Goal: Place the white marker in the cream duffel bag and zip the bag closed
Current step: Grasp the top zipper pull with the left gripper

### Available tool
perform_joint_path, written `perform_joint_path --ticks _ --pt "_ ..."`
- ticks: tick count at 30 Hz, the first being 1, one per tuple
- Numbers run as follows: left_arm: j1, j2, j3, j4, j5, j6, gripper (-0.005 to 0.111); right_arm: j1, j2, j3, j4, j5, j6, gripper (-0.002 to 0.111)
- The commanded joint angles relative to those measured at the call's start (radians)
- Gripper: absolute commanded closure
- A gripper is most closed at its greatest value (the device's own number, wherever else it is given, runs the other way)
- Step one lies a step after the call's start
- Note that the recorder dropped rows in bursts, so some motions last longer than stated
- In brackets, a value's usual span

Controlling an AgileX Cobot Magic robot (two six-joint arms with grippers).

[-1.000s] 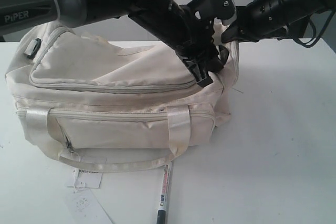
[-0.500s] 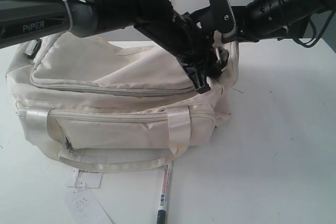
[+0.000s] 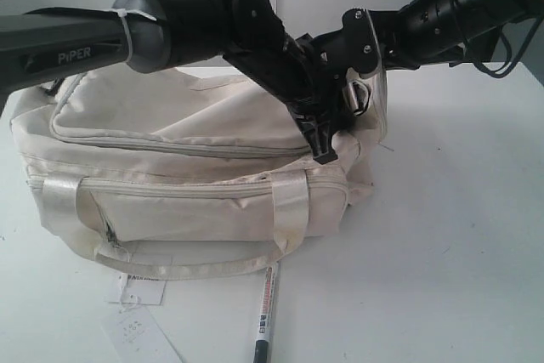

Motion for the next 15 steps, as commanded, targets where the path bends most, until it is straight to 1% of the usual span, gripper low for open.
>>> perform_joint_path --ticks 1,7,15 --pt "-0.005 -0.012 0.001 0.029 0.051 -0.030 0.107 -0.004 -0.002 -0.008 0.008 -0.012 0.003 0.108" --pt "-0.005 -0.081 0.001 0.058 0.094 -0.119 0.107 -0.004 -0.002 -0.008 0.008 -0.012 0.003 0.108" --pt "-0.005 -0.134 0.001 0.062 0.104 -0.200 0.107 -0.004 -0.002 -0.008 0.008 -0.012 0.003 0.108"
